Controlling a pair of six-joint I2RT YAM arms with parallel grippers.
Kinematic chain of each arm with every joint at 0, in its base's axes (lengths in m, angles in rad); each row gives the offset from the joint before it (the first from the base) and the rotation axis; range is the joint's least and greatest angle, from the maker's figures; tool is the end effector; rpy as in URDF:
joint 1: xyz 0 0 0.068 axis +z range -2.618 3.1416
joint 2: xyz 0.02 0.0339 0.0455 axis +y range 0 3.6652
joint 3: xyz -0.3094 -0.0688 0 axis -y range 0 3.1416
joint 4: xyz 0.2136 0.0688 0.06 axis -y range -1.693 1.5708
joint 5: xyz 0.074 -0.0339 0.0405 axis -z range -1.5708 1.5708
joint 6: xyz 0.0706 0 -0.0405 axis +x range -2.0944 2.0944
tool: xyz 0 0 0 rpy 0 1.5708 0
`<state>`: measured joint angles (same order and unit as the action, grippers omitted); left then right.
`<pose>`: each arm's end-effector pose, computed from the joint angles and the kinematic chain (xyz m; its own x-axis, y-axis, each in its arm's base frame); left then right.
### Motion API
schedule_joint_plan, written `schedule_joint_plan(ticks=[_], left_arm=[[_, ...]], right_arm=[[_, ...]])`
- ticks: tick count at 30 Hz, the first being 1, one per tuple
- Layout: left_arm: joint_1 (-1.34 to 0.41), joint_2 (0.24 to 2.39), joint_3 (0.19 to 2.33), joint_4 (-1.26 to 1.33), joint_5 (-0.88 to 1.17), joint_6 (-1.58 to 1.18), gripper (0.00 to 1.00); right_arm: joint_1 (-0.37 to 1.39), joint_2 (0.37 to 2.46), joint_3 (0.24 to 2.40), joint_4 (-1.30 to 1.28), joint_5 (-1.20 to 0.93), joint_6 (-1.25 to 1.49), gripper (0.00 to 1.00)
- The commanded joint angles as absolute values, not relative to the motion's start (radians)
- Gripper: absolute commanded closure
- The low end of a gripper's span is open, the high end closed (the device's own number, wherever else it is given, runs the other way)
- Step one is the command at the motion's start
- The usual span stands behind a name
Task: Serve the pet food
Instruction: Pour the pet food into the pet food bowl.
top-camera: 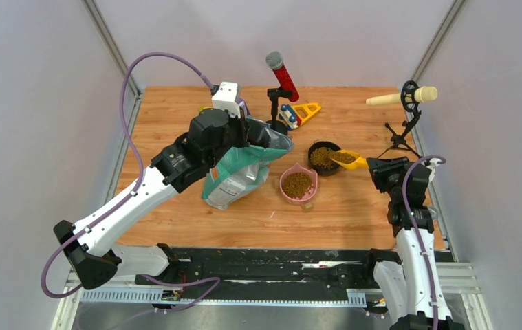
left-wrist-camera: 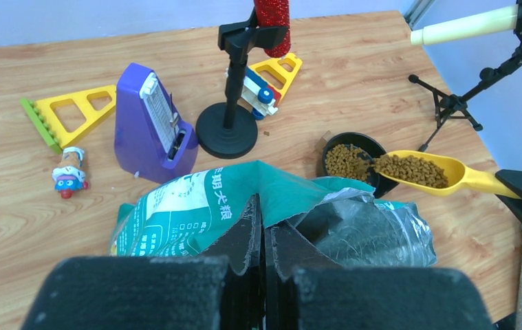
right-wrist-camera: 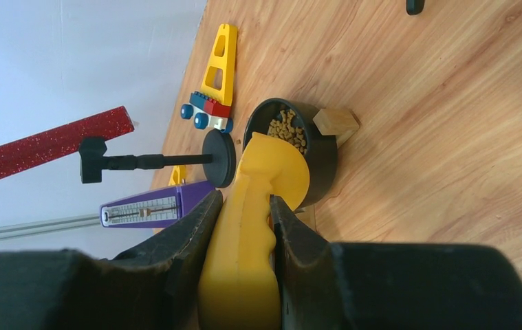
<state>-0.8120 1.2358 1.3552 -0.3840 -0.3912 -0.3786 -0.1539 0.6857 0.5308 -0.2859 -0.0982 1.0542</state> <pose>0.1968 -0.1684 0.4543 -0.3216 -0.1575 -0.9337 0.3215 0.9093 -0.2641 0.1308 -0.0133 0.2742 -0.1518 0.8992 -0.4103 0.3987 0.4356 0.8071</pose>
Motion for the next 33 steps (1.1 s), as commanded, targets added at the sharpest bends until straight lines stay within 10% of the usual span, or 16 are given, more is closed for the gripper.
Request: schedule_joint_plan(ticks=[1, 33], left_arm=[[-0.81, 1.214, 1.353, -0.331, -0.417, -0.375, 1.0], [-0.81, 1.198, 1.351, -0.338, -0.433, -0.37, 1.0]], right_arm=[[-0.158, 0.705, 0.604, -0.264, -0.111, 1.007, 1.0], [0.071, 0.941, 0.842, -0.347, 0.148, 0.755, 1.0]])
